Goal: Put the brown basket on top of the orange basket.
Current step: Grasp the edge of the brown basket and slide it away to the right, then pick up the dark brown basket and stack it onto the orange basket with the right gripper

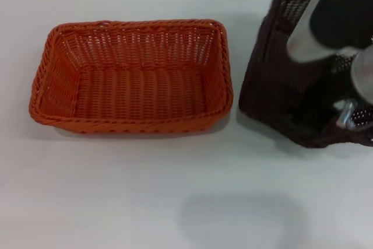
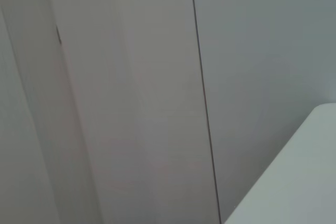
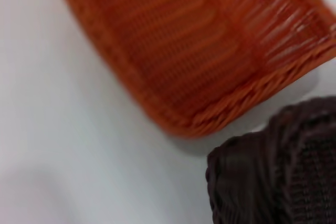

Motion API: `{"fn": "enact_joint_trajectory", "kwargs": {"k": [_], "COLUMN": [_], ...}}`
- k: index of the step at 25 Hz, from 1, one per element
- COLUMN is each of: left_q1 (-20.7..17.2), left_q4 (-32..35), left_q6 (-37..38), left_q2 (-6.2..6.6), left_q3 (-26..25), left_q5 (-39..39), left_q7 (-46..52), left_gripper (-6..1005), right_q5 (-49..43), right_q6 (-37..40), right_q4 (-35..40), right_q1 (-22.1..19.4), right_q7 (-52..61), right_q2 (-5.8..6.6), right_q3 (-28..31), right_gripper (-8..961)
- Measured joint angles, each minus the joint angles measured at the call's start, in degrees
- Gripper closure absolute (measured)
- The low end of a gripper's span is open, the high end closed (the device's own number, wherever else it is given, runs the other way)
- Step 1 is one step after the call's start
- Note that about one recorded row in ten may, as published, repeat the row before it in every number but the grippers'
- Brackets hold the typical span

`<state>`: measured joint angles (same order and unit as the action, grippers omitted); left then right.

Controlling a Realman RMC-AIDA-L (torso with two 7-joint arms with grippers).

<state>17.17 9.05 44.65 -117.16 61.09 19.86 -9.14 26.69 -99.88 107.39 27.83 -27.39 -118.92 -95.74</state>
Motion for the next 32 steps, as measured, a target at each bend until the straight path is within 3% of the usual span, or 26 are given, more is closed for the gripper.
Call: {"fn": "enact_joint_trajectory", "kwargs": {"k": [6, 11, 16, 19, 20, 22, 26, 32], "left_q1": [-0.4, -0.5, -0.4, -0.1, -0.1, 0.0, 0.2, 0.8], "left_q4": [0.0, 0.0, 0.0, 0.0, 0.0, 0.2, 0.4, 0.1], "left_q6": [0.0, 0.0, 0.0, -0.1, -0.1, -0.5, -1.3, -1.4], "left_q2": [0.0, 0.0, -0.11, -0.23, -0.23, -0.34, -0.52, -0.69], "left_q3": [0.0, 0.0, 0.0, -0.2, -0.2, -0.4, -0.5, -0.8], "left_q5": [0.0, 0.0, 0.0, 0.0, 0.0, 0.0, 0.2, 0.4], "left_q7": [0.0, 0.0, 0.0, 0.3, 0.3, 0.5, 0.6, 0.6], "left_gripper": [172, 172, 172, 172, 172, 172, 172, 172], "right_q5": [1.4, 1.5, 1.8, 1.4, 1.4, 1.0, -5.6, -10.1], "right_q6": [0.8, 0.5, 0.9, 1.4, 1.4, 2.9, 9.0, 16.6], "right_q4": [4.1, 7.6, 8.1, 8.1, 8.1, 8.4, 7.2, 5.6], "right_q1": [1.0, 2.8, 7.4, 11.9, 11.9, 12.7, 12.5, 10.8], "right_q7": [0.4, 0.2, -4.2, -14.4, -14.4, -24.9, -44.5, -58.1], "right_q2": [0.06, 0.2, 0.21, 0.3, 0.3, 0.28, 0.12, 0.22], "right_q3": [7.3, 8.5, 7.2, 4.0, 4.0, 1.8, -5.3, -8.5], "right_gripper": [834, 835, 835, 835, 835, 836, 836, 836]}}
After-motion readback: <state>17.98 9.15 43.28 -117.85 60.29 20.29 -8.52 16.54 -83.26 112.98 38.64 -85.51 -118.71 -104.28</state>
